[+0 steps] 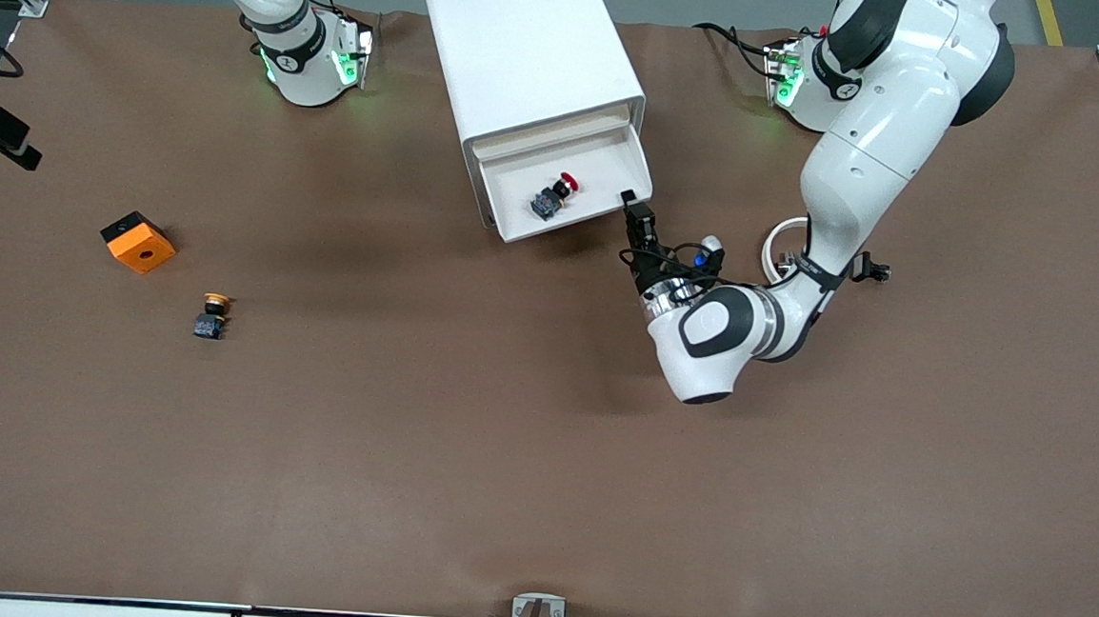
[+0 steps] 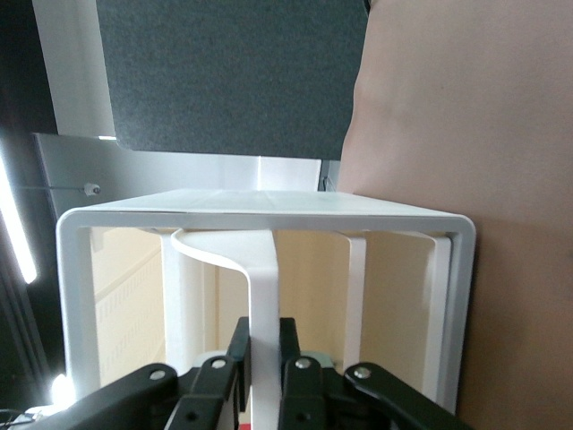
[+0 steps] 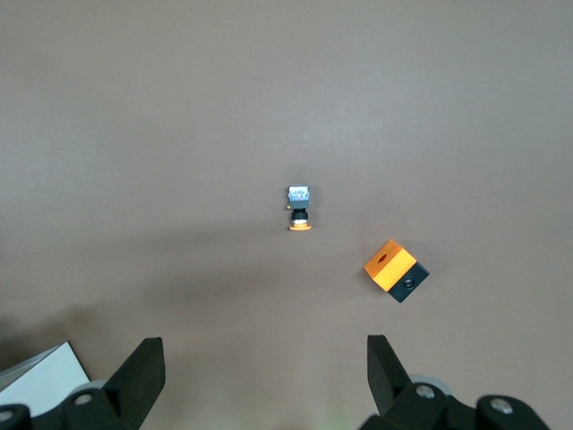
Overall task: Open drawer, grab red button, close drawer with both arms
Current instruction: 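Pull the drawer open with the left gripper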
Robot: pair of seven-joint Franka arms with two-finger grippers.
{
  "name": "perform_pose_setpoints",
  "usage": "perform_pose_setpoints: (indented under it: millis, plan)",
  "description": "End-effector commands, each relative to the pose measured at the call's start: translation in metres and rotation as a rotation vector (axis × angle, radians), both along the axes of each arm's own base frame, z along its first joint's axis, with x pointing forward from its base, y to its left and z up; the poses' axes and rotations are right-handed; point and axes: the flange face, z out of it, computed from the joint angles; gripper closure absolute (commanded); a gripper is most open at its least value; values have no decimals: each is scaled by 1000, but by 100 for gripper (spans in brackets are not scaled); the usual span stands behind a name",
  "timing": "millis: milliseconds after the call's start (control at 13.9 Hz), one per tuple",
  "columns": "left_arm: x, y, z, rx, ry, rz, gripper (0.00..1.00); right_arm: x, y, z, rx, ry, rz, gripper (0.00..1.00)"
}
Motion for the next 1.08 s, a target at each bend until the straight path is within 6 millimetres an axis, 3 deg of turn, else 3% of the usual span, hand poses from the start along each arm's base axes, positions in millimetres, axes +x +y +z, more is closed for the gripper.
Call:
perform_pose_setpoints:
  millis: [0, 144, 360, 575, 719, 791, 935, 1007]
  plan:
    - [21, 15, 10, -15, 4, 63, 100, 21, 14, -24, 11, 38, 27, 0]
    - [27, 25, 10, -17, 5, 83, 100, 36, 19, -51, 5, 89, 36, 0]
    - [33, 34, 9, -19, 6, 100, 100, 43, 28, -72, 10, 133, 53, 0]
    - [32, 34, 4, -23, 24, 113, 100, 43, 34, -74, 0, 148, 64, 0]
    - [30, 33, 2, -25, 31, 114, 78, 43, 37, -74, 9, 148, 38, 0]
    - [29, 32, 0, -23, 34, 112, 63, 43, 48, -75, 9, 151, 32, 0]
    - [29, 32, 0, -25, 34, 113, 21, 35, 89, -73, 18, 194, -36, 0]
    - [29, 32, 0, -24, 34, 112, 8, 29, 111, -70, 48, 216, -122, 0]
